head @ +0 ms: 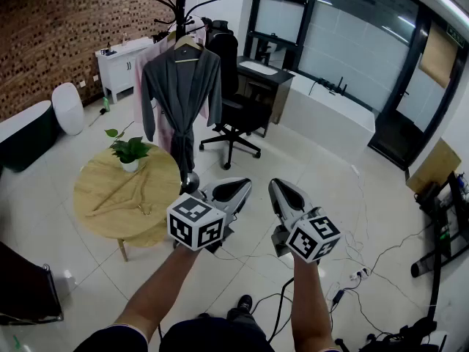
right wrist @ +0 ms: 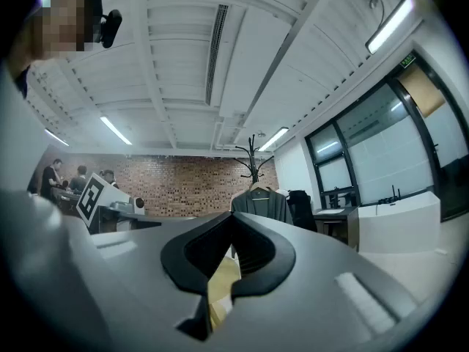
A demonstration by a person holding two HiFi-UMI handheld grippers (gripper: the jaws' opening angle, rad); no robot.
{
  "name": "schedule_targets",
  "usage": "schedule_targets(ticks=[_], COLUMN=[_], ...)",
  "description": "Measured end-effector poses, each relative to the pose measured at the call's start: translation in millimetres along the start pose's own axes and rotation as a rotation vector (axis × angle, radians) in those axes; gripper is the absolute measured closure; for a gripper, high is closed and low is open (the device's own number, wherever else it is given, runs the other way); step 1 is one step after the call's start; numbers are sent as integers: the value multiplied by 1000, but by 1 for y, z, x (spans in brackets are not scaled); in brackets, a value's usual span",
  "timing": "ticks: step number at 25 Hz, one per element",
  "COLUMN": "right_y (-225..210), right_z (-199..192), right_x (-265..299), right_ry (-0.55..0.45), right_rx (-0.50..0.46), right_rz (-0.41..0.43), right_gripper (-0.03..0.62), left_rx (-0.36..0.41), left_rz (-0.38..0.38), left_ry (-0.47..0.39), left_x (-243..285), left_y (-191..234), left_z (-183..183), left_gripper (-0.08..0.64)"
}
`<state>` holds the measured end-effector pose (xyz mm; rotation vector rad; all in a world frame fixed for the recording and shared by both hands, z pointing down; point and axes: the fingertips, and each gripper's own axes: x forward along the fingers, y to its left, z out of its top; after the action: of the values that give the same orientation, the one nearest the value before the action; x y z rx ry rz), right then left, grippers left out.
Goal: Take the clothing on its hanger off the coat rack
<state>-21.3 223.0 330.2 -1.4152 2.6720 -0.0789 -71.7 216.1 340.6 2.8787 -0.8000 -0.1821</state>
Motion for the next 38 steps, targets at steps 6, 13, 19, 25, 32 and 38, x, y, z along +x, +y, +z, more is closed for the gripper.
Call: schedule_targets(ticks=[6,13,19,25,32,38], right_y=[0,-5,-13,-8,-11,-18], right_z=[-3,-3,-2,-4,-9,-11], right_x=[0,-5,-9,-1,0,-2], right_ry=[4,1,4,5,16,22], right_rx=[1,4,9,11,14,17], right_rz=[1,1,-4,12,18,12], right_gripper=[591,591,591,591,591,591], left_rx=[-3,6,12,16,13,9], left_rz=[1,2,-1,15,27,34], left_ry=[3,6,13,16,18,29], left_x=[0,7,17,12,15,20], left_y=[0,-4,-7,0,5,6], left_z=[-2,-3,-5,-4,-8,-13], left_gripper=[548,548,548,548,548,548])
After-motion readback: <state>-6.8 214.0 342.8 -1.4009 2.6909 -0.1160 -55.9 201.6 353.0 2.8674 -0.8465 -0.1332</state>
